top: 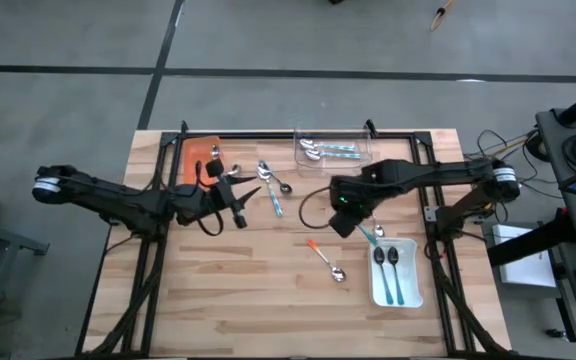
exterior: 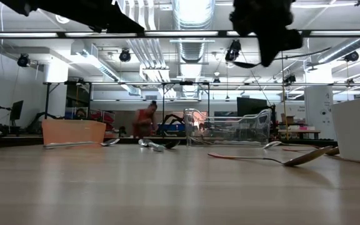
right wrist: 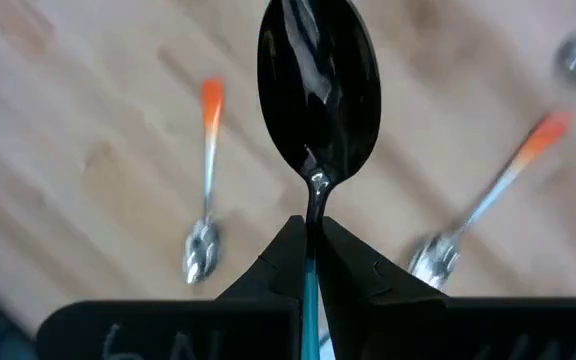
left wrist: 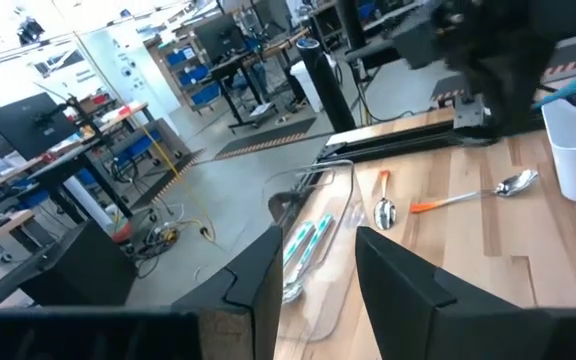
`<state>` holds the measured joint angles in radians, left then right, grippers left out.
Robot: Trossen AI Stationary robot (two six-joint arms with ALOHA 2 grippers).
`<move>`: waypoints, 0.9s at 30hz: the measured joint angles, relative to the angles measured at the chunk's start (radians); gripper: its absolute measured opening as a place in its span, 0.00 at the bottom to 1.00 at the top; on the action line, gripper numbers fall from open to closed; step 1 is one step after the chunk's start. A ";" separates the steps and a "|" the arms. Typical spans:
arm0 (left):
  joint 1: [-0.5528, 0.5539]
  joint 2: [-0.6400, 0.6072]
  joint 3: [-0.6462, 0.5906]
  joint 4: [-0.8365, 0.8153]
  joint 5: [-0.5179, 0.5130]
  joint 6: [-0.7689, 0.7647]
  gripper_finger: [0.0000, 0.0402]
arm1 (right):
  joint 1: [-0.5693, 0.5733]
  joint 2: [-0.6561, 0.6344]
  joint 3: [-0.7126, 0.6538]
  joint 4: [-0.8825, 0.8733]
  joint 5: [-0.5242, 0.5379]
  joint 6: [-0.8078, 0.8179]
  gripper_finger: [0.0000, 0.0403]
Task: Sort silverware by color (type)
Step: Put the blue spoon into the white bin
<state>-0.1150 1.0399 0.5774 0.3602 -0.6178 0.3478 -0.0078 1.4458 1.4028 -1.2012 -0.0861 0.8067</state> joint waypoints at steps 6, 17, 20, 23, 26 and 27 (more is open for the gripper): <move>-0.002 -0.005 0.001 -0.013 0.000 0.000 0.27 | 0.082 -0.128 -0.153 0.086 -0.100 0.263 0.02; -0.002 0.001 0.009 -0.025 0.000 -0.001 0.27 | 0.281 -0.383 -0.437 0.208 -0.018 0.781 0.02; -0.002 0.001 0.009 -0.025 0.000 -0.001 0.27 | 0.324 -0.430 -0.475 0.218 -0.019 0.826 0.02; -0.002 0.001 0.009 -0.025 0.000 -0.008 0.27 | 0.364 -0.474 -0.489 0.217 -0.026 0.831 0.02; -0.002 0.001 0.009 -0.024 0.000 -0.016 0.27 | 0.400 -0.514 -0.502 0.213 -0.026 0.870 0.02; -0.002 0.001 0.009 -0.024 0.000 -0.016 0.27 | 0.411 -0.525 -0.510 0.212 -0.026 0.880 0.02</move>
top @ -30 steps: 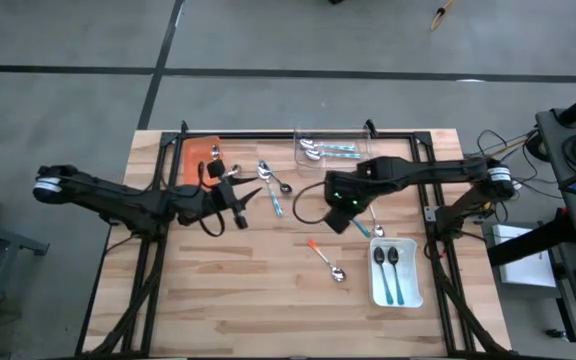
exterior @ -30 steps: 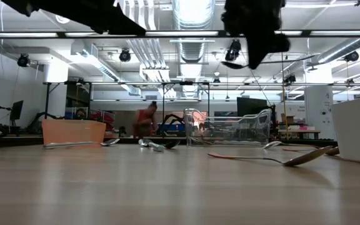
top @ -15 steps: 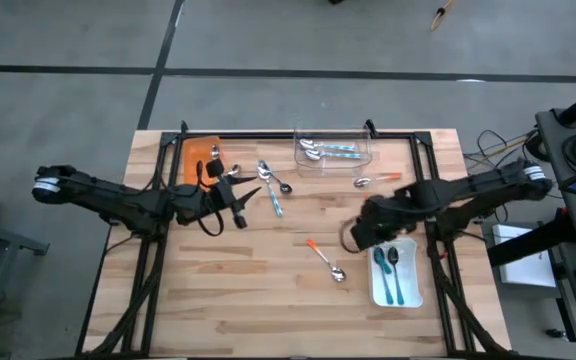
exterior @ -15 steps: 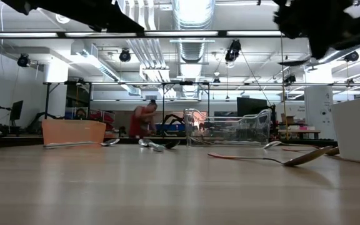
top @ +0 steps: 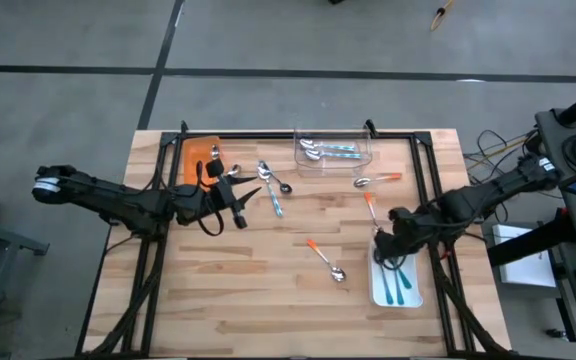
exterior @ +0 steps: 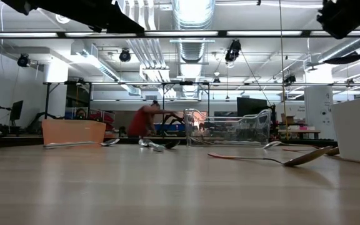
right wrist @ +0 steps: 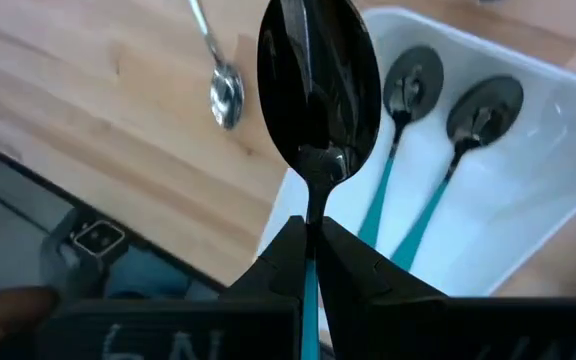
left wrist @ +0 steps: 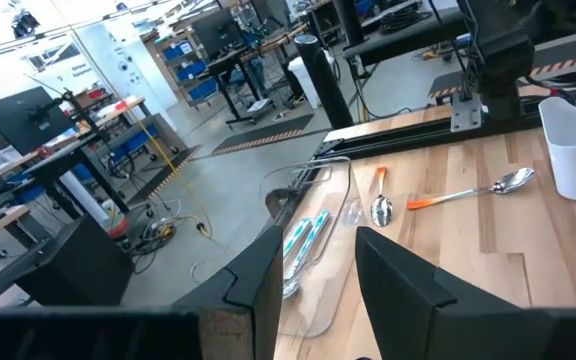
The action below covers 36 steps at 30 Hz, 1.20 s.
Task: Sort silverware by color (type)
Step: Put the blue spoon into the white bin
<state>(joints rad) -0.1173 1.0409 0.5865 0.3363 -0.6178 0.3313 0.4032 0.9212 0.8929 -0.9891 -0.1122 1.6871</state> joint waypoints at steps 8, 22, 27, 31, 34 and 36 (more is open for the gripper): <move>0.000 0.000 0.000 0.000 -0.001 -0.011 0.27 | 0.073 -0.015 -0.102 -0.004 0.004 0.171 0.02; 0.000 0.000 0.000 -0.001 -0.003 -0.011 0.27 | 0.148 0.042 -0.128 0.091 0.052 0.376 0.02; 0.000 0.000 0.000 -0.002 -0.003 -0.011 0.27 | 0.180 0.099 -0.128 0.131 0.003 0.426 0.02; 0.000 0.000 0.000 -0.003 -0.003 -0.011 0.27 | 0.192 0.137 -0.128 0.137 -0.020 0.456 0.02; 0.000 0.000 0.000 -0.002 -0.003 -0.011 0.27 | 0.192 0.153 -0.128 0.127 -0.018 0.461 0.02; 0.000 0.000 0.000 -0.001 -0.003 -0.011 0.27 | 0.192 0.165 -0.128 0.110 -0.018 0.462 0.02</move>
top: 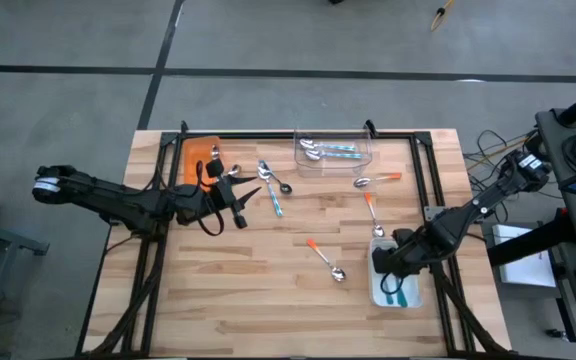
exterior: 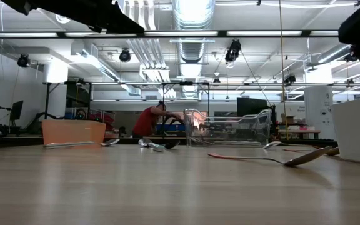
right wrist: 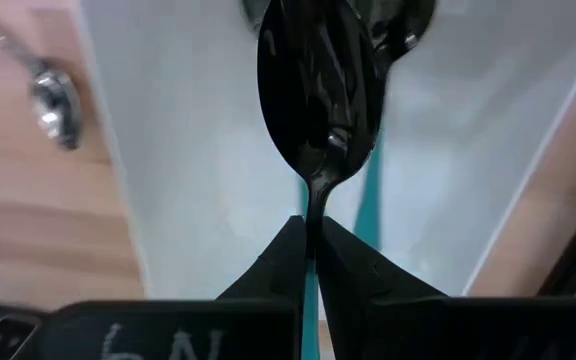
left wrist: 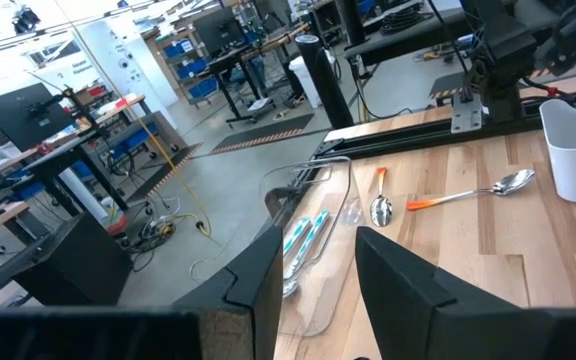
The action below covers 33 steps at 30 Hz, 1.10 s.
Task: Sort silverware by color (type)
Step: Put the blue spoon into the white bin
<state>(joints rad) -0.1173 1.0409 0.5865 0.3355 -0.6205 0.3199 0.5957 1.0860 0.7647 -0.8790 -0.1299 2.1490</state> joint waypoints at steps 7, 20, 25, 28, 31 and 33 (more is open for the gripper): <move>0.000 0.000 0.000 0.000 0.000 0.000 0.27 | 0.000 0.050 0.000 -0.034 0.003 0.002 0.02; 0.000 0.000 0.000 0.000 0.000 0.000 0.27 | 0.000 0.055 0.000 -0.036 0.132 0.028 0.02; 0.000 0.000 0.000 0.000 0.000 0.000 0.27 | 0.000 0.055 0.000 -0.036 0.184 0.027 0.02; 0.000 0.000 0.000 0.000 0.000 0.000 0.27 | 0.000 0.055 0.000 -0.036 0.194 0.026 0.02; 0.000 0.000 0.000 0.000 0.000 0.000 0.27 | 0.000 0.055 0.000 -0.037 0.214 0.025 0.02; 0.000 0.000 0.000 0.000 0.000 0.000 0.27 | 0.000 0.055 -0.002 -0.035 0.234 0.025 0.02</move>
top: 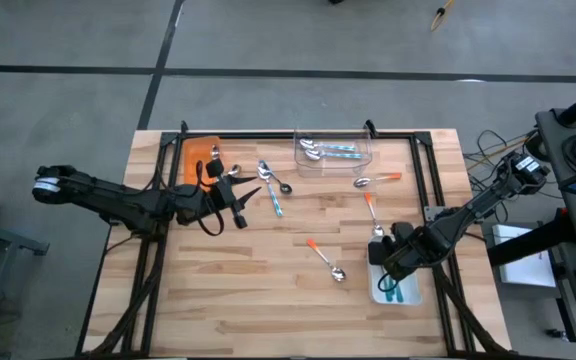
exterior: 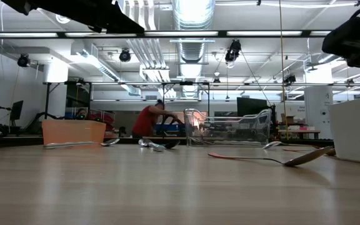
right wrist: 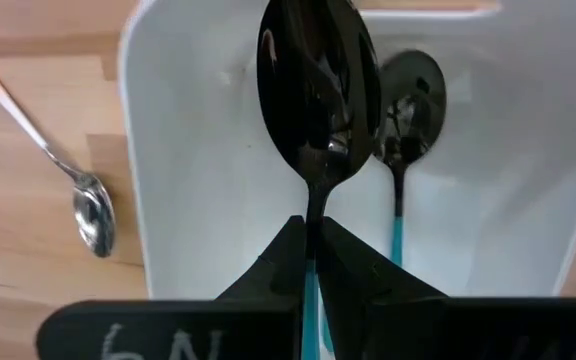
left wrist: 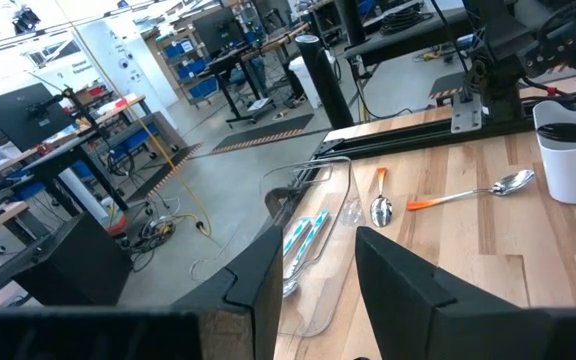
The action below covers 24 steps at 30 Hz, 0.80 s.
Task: Sort silverware by color (type)
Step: Put the blue spoon into the white bin
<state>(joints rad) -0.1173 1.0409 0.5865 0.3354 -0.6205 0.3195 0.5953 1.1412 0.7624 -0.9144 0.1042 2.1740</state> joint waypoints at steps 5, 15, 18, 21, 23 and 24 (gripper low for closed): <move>0.000 0.000 0.000 0.000 0.000 0.000 0.27 | 0.000 0.000 -0.026 0.010 0.012 0.000 0.02; 0.000 0.000 0.000 -0.001 0.000 0.000 0.27 | 0.000 0.000 -0.087 0.069 0.012 0.007 0.02; 0.000 0.000 0.000 -0.001 0.000 0.000 0.27 | 0.000 0.000 -0.096 0.069 0.012 0.012 0.02; 0.000 0.000 0.000 -0.001 0.000 0.000 0.27 | 0.000 0.000 -0.099 0.077 0.027 0.016 0.02; 0.000 0.000 0.000 -0.001 0.000 0.000 0.27 | 0.000 0.000 -0.100 0.086 0.029 0.017 0.02; 0.000 0.000 0.000 -0.001 0.000 0.000 0.27 | 0.000 0.000 -0.101 0.089 0.029 0.019 0.02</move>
<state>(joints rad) -0.1170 1.0409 0.5865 0.3347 -0.6205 0.3195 0.5953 1.1408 0.6610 -0.8251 0.1330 2.1931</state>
